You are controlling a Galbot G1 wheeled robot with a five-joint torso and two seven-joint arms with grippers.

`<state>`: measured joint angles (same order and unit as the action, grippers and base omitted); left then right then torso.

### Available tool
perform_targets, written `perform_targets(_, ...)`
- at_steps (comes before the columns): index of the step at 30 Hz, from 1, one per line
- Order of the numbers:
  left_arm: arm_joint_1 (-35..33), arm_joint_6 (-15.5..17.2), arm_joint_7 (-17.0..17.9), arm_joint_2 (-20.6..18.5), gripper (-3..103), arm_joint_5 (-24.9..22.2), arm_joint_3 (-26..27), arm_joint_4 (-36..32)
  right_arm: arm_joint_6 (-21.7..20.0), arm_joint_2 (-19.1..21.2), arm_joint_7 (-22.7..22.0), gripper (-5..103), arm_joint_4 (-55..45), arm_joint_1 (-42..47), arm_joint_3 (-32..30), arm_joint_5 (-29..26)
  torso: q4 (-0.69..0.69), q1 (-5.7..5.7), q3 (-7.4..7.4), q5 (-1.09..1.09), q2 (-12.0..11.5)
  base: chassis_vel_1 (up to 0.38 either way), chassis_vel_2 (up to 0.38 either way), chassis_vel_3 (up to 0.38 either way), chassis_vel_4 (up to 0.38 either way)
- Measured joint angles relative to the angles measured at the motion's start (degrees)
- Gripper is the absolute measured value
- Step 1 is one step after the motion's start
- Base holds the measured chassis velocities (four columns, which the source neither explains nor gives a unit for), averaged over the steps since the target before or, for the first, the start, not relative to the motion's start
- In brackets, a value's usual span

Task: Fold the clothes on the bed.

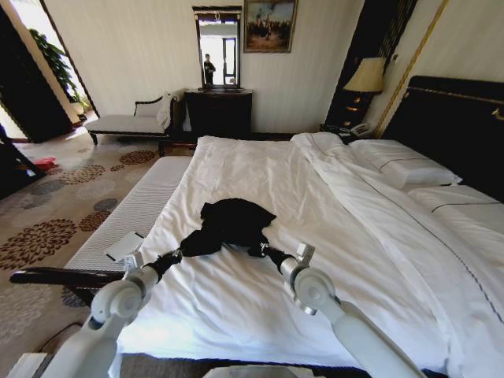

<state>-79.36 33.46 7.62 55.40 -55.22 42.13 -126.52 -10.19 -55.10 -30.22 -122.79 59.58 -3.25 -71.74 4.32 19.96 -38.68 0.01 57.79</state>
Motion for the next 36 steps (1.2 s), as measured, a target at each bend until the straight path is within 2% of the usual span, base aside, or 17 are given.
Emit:
perform_targets(1, 0.16, -0.19, 0.57, -0.85, 1, -0.77, 1.91, -1.41, 1.15, 0.59, 2.14, 0, -1.13, 0.12, -1.35, 0.4, 0.0, 0.0, 0.0, 0.0, 0.0, 0.0, 0.0, 0.0, 0.0)
perform_targets(2, 0.16, -0.19, 0.57, -0.85, 1, -0.77, 1.91, -1.41, 1.15, 0.59, 2.14, 0, -1.13, 0.12, -1.35, 0.4, 0.0, 0.0, 0.0, 0.0, 0.0, 0.0, 0.0, 0.0, 0.0)
perform_targets(6, 0.7, -0.35, 2.68, -3.55, 1, -7.72, 9.49, -5.81, 6.28, 3.01, 10.49, 0, -4.37, 0.36, -5.77, 3.57, 0.0, 0.0, 0.0, -0.01, 0.0, 0.0, 0.0, 0.0, 0.0)
perform_targets(7, 0.7, -0.35, 2.68, -3.55, 1, -7.72, 9.49, -5.81, 6.28, 3.01, 10.49, 0, -4.37, 0.36, -5.77, 3.57, 0.0, 0.0, 0.0, -0.01, 0.0, 0.0, 0.0, 0.0, 0.0)
perform_targets(11, 0.22, -0.38, 3.6, -5.39, 1, -15.86, 18.98, -9.64, 11.71, 5.48, 16.18, 0, -8.3, 0.98, -9.24, 4.13, 0.0, 0.0, 0.0, -0.01, 0.0, 0.0, 0.0, 0.0, 0.0)
perform_targets(12, 0.22, -0.38, 3.6, -5.39, 1, -15.86, 18.98, -9.64, 11.71, 5.48, 16.18, 0, -8.3, 0.98, -9.24, 4.13, 0.0, 0.0, 0.0, -0.01, 0.0, 0.0, 0.0, 0.0, 0.0)
perform_targets(14, -0.27, -0.43, 3.97, -6.07, 1, -18.75, 22.97, -10.94, 13.28, 6.16, 17.45, 0, -9.69, 1.19, -10.14, 4.1, -0.01, 0.0, 0.0, -0.01, 0.0, 0.0, 0.0, 0.0, 0.0)
perform_targets(16, -1.53, -1.13, 4.37, -7.3, 1, -23.86, 30.96, -13.34, 16.3, 7.52, 20.27, 0, -13.01, 1.45, -12.37, 2.48, -0.01, 0.0, 0.0, 0.0, 0.0, 0.0, 0.0, 0.0, 0.0)
perform_targets(17, -1.53, -1.13, 4.37, -7.3, 1, -23.86, 30.96, -13.34, 16.3, 7.52, 20.27, 0, -13.01, 1.45, -12.37, 2.48, -0.01, 0.0, 0.0, 0.0, 0.0, 0.0, 0.0, 0.0, 0.0)
perform_targets(20, -2.7, -3.3, 7.04, -8.38, 1, -31.96, 40.09, -15.76, 18.37, 9.66, 22.36, 0, -17.85, 1.57, -16.92, -1.48, -0.01, 0.0, 0.0, -0.01, 0.0, 0.0, 0.0, 0.0, 0.0)
perform_targets(21, -2.7, -3.3, 7.04, -8.38, 1, -31.96, 40.09, -15.76, 18.37, 9.66, 22.36, 0, -17.85, 1.57, -16.92, -1.48, -0.01, 0.0, 0.0, -0.01, 0.0, 0.0, 0.0, 0.0, 0.0)
perform_targets(25, -3.7, -4.99, 8.38, -9.63, 1, -40.56, 49.56, -17.1, 19.74, 13.94, 23.5, 0, -20.89, 1.63, -24.22, -7.23, -0.01, -0.01, 0.01, 0.0, 0.0, 0.0, 0.0, 0.0, 0.0)
perform_targets(26, -3.7, -4.99, 8.38, -9.63, 1, -40.56, 49.56, -17.1, 19.74, 13.94, 23.5, 0, -20.89, 1.63, -24.22, -7.23, -0.01, -0.01, 0.01, 0.0, 0.0, 0.0, 0.0, 0.0, 0.0)
perform_targets(29, -4.0, -5.3, 8.04, -10.57, 1, -45.79, 55.19, -17.18, 19.83, 17.83, 22.57, 0, -20.99, 2.07, -32.31, -14.24, -0.01, 0.0, 0.0, 0.0, 0.0, 0.0, 0.0, 0.0, 0.0)
perform_targets(30, -4.0, -5.3, 8.04, -10.57, 1, -45.79, 55.19, -17.18, 19.83, 17.83, 22.57, 0, -20.99, 2.07, -32.31, -14.24, -0.01, 0.0, 0.0, 0.0, 0.0, 0.0, 0.0, 0.0, 0.0)
perform_targets(32, -4.08, -5.25, 7.28, -10.79, 1, -47.92, 57.62, -17.16, 19.81, 19.61, 22.14, 0, -20.95, 3.0, -36.71, -17.21, 0.01, 0.0, -0.01, 0.0, 0.0, 0.0, 0.0, 0.0, 0.0)
perform_targets(36, -4.98, -4.53, 7.01, -10.67, 1, -50.84, 61.34, -17.08, 19.54, 21.85, 22.86, 0, -20.89, 4.53, -40.39, -17.45, -0.01, 0.01, 0.0, 0.0, 0.01, 0.0, 0.0, 0.0, 0.0)
